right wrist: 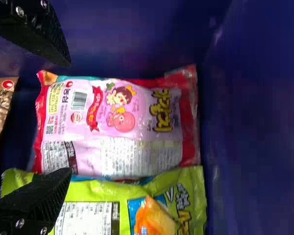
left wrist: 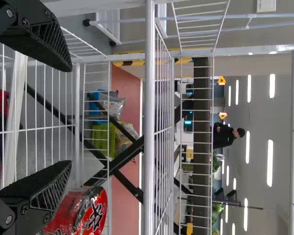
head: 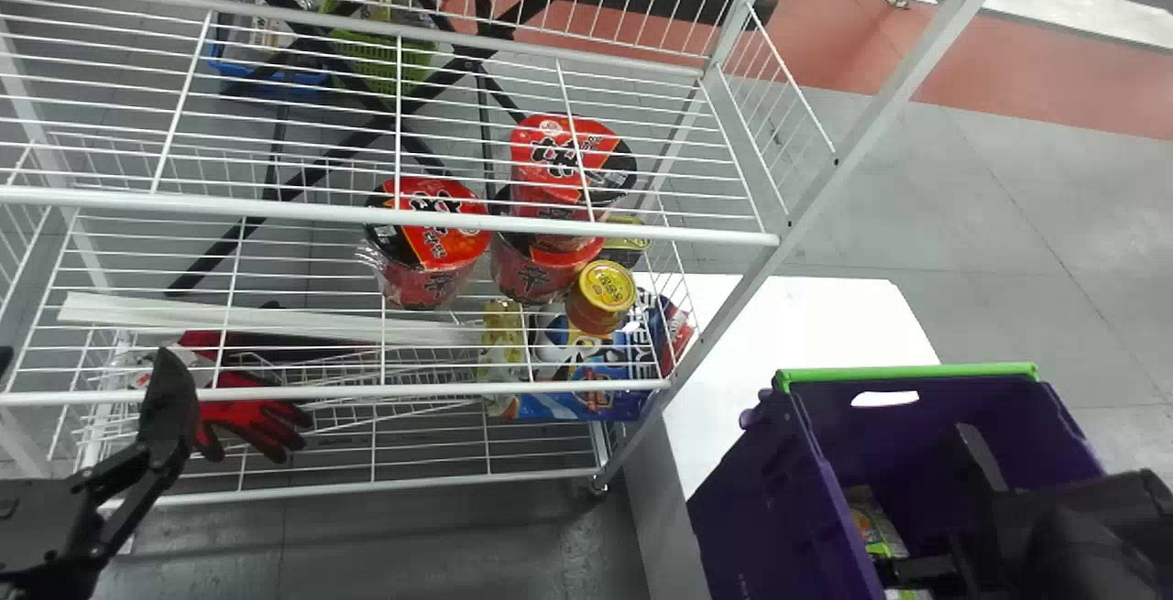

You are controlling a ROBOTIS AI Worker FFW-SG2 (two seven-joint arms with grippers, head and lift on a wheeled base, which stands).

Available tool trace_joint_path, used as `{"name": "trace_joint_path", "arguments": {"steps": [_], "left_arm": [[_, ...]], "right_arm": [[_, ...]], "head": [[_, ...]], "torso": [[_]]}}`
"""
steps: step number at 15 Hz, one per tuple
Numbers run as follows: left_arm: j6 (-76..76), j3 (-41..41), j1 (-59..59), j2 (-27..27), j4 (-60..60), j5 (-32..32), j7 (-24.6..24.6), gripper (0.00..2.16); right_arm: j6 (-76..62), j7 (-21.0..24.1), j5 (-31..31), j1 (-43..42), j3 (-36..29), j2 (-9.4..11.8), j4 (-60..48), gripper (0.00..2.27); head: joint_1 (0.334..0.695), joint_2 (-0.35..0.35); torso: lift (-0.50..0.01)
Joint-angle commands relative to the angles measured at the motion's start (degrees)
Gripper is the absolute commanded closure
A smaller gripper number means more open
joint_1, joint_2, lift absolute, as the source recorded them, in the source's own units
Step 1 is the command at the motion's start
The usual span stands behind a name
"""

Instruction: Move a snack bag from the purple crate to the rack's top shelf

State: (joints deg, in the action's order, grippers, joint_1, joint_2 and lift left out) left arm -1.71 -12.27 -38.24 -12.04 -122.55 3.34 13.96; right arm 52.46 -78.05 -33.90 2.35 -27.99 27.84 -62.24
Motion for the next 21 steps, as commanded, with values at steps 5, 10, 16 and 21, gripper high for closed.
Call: {"name": "trace_joint_path", "arguments": {"steps": [5, 10, 16, 21], "left_arm": [[0.16, 0.06, 0.00, 0.08, 0.29, -0.08, 0.10, 0.16], [0.16, 0.06, 0.36, 0.17, 0.82, -0.08, 0.01, 0.16], [1.04, 0.23, 0.80, 0.35, 2.40, 0.09, 0.01, 0.16], [1.22, 0.14, 1.23, 0.44, 3.28, 0.18, -0.07, 0.16]], "right_arm": [[-2.75, 1.76, -2.22, 0.02, 3.29, -1.38, 3.53, 0.02], [-4.86, 4.22, -1.78, 0.81, 2.67, -2.08, 3.79, 0.02], [-6.26, 9.23, 0.94, 0.81, 1.79, -2.26, 6.52, 0.02], [-7.14, 12.74, 1.82, 1.07, 1.62, -3.14, 7.31, 0.02]], "head": [[0.695, -0.350], [0.695, -0.350], [0.695, -0.350], [0.695, -0.350]], "torso": [[-0.448], [-0.448], [-0.448], [-0.448]]}}
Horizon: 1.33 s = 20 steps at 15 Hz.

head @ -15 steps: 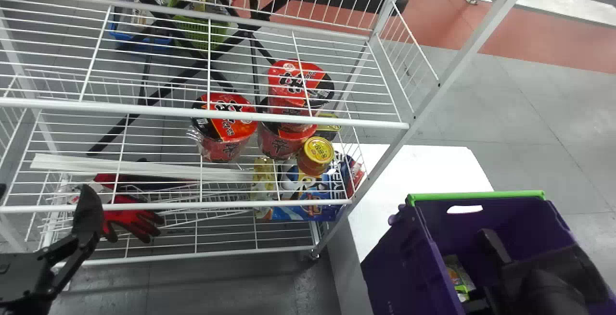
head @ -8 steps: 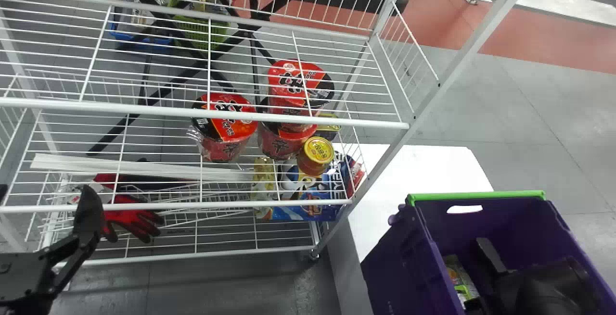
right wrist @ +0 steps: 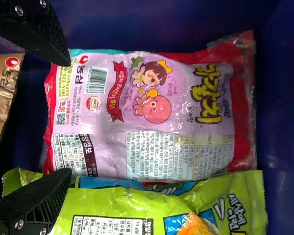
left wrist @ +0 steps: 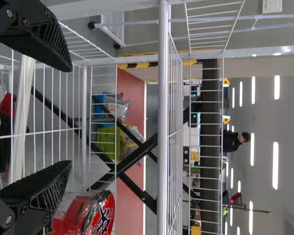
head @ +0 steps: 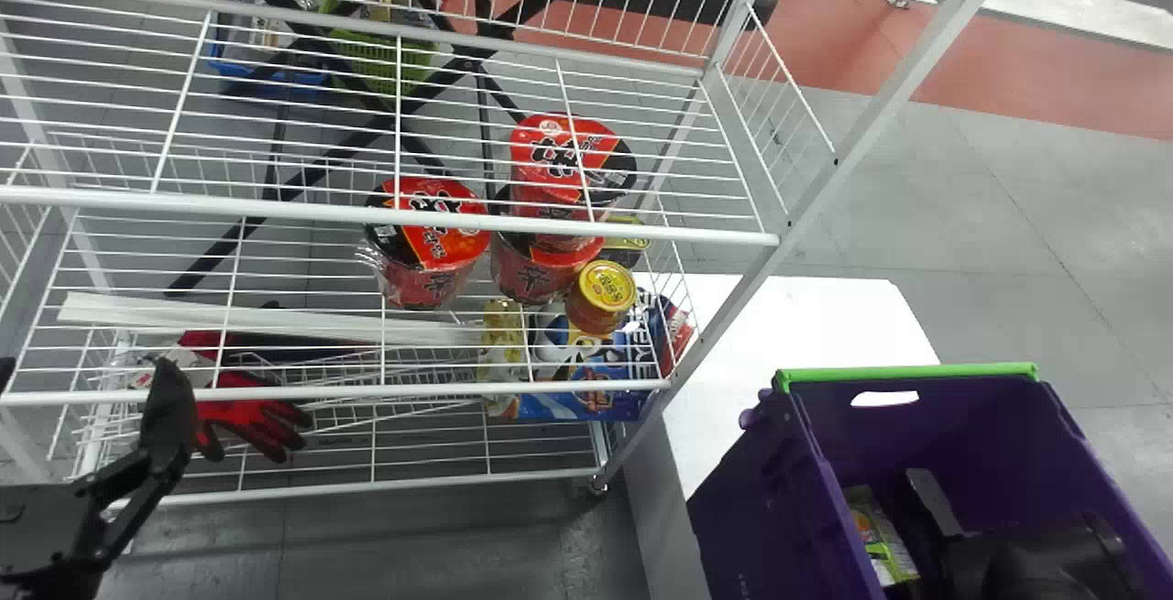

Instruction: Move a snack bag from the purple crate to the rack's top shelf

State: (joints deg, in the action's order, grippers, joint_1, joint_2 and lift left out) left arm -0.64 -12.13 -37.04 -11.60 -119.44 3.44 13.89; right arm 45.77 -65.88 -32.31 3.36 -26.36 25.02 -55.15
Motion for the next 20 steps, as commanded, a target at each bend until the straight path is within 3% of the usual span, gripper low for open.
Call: {"name": "trace_joint_path", "arguments": {"steps": [1, 13, 20], "left_arm": [[0.33, 0.00, 0.13, 0.00, 0.44, 0.07, 0.00, 0.16], [1.03, -0.09, 1.71, 0.09, 3.07, 0.25, -0.09, 0.16], [0.15, -0.09, 2.15, 0.00, 3.16, 0.25, -0.09, 0.16]], "right_arm": [[-0.81, 1.37, 0.84, 0.07, -0.09, -0.59, 0.49, 0.02], [-0.99, 6.29, 3.39, -0.99, 0.00, -1.56, 1.28, 0.07], [-3.80, 6.82, 4.62, -1.43, 0.00, -2.00, 2.59, 1.51]], "head": [[0.695, -0.350], [0.695, -0.350], [0.695, -0.350]], "torso": [[-0.448], [-0.448], [-0.448]]}}
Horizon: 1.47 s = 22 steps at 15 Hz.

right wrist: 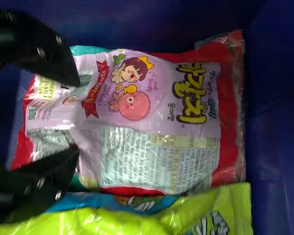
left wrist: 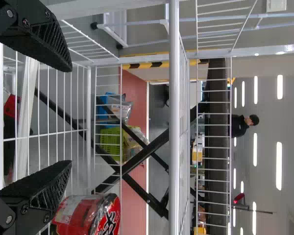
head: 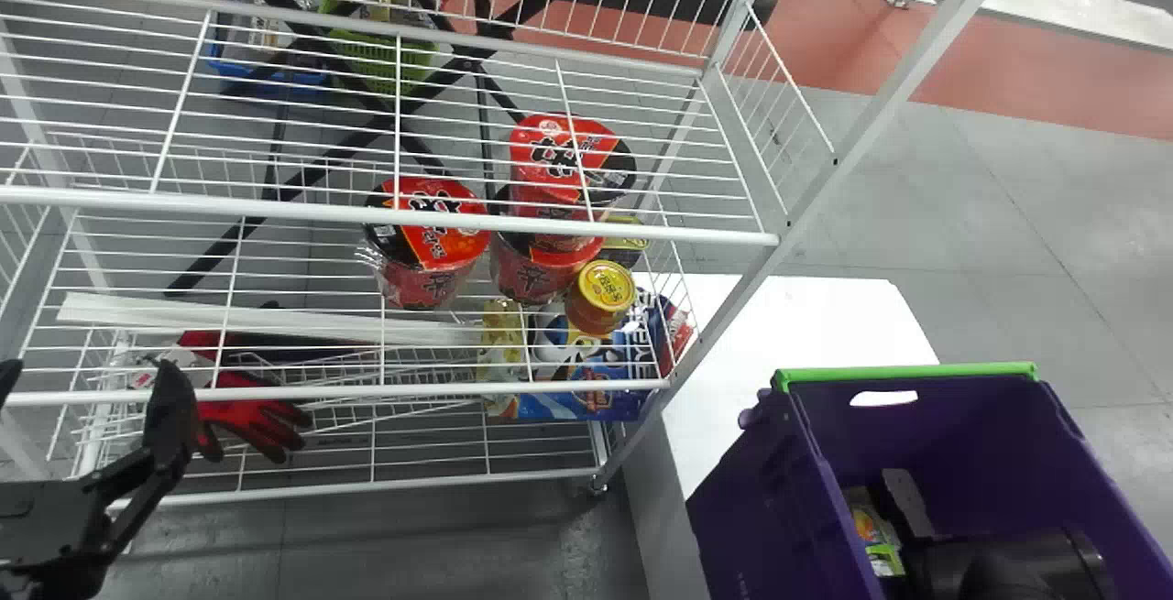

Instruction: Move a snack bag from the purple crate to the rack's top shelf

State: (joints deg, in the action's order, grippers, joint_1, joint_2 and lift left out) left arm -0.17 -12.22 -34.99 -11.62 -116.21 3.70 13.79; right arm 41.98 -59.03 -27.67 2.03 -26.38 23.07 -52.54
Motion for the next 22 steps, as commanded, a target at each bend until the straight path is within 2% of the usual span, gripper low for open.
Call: {"name": "trace_joint_path", "arguments": {"steps": [1, 2, 4, 9, 11, 14, 22], "left_arm": [[-0.50, 0.00, 0.09, 0.02, -0.07, -0.01, 0.01, 0.16], [-0.50, 0.00, 0.09, 0.02, -0.07, -0.10, 0.01, 0.16], [-0.50, 0.00, 0.09, 0.02, -0.07, -0.10, 0.09, 0.16], [-1.02, -0.09, 0.44, 0.20, 0.02, -0.36, 0.09, 0.16], [-1.20, -0.18, 0.80, 0.28, 0.20, -0.36, 0.09, 0.16], [-1.20, -0.62, 1.15, 0.37, 0.64, -0.36, 0.09, 0.16], [-1.55, -1.32, 1.85, 0.37, 1.34, -0.62, 0.18, 0.16]], "right_arm": [[-0.01, -0.04, -0.01, -0.10, 0.01, -0.05, -0.01, 1.78], [-0.54, 0.32, 0.16, -0.10, -0.43, -0.22, -0.01, 2.24], [-0.89, -0.30, 0.78, 0.69, -2.36, -0.75, -1.24, 2.26], [0.17, -1.18, 1.31, 4.39, -2.89, -0.49, -5.55, 2.26], [1.05, -3.55, 1.39, 5.70, -4.30, -0.75, -7.84, 2.26], [2.45, -4.17, 1.31, 7.46, -5.44, -1.19, -10.82, 2.26], [-0.01, -3.82, -0.10, 13.70, -8.61, -7.43, -22.95, 2.26]], "head": [[0.695, -0.350], [0.695, -0.350], [0.695, -0.350], [0.695, -0.350], [0.695, -0.350], [0.695, -0.350], [0.695, -0.350]], "torso": [[-0.448], [-0.448], [-0.448], [-0.448], [-0.448], [-0.446], [-0.414]]}}
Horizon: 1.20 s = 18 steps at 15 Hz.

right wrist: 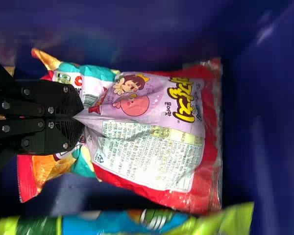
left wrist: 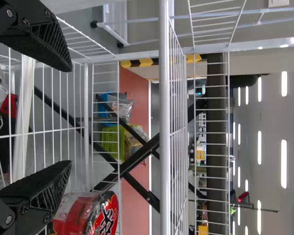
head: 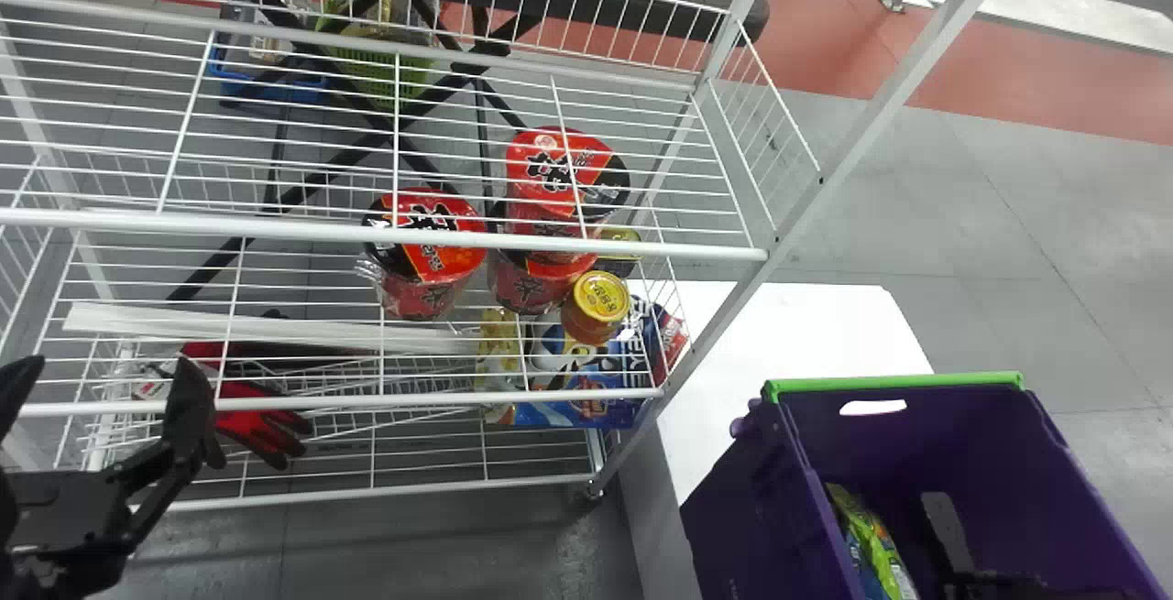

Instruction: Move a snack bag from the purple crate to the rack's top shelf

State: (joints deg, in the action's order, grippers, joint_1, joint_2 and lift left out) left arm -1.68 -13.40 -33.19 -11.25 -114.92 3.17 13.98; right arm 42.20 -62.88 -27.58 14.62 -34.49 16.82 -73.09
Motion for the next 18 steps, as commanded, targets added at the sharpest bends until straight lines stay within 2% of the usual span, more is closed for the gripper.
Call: {"name": "trace_joint_path", "arguments": {"steps": [1, 3, 5, 13, 18], "left_arm": [[-0.04, -0.14, 0.14, 0.00, 0.05, -0.01, 0.00, 0.16], [-0.04, -0.14, 0.14, 0.09, 0.13, -0.01, 0.00, 0.16], [-0.04, -0.14, 0.23, 0.09, 0.31, -0.01, 0.00, 0.16], [-0.04, -0.66, 0.58, 0.09, 0.49, -0.10, 0.00, 0.16], [-0.04, -1.28, 0.67, 0.09, 0.49, -0.54, 0.00, 0.16]], "right_arm": [[-0.22, 0.12, -0.20, 2.08, -0.57, -1.96, -3.99, 2.26], [-0.40, 0.30, -0.20, 3.49, -0.93, -3.28, -6.45, 2.26], [-1.10, 0.48, -0.20, 4.02, -1.54, -3.55, -6.71, 2.26], [-1.98, -0.14, -0.64, 5.07, -6.73, -3.11, -8.47, 2.26], [-1.45, -1.02, -0.64, 6.13, -7.69, -3.19, -11.11, 2.26]], "head": [[0.695, -0.350], [0.695, -0.350], [0.695, -0.350], [0.695, -0.350], [0.695, -0.350]], "torso": [[-0.411], [-0.402], [-0.395], [-0.363], [-0.343]]}}
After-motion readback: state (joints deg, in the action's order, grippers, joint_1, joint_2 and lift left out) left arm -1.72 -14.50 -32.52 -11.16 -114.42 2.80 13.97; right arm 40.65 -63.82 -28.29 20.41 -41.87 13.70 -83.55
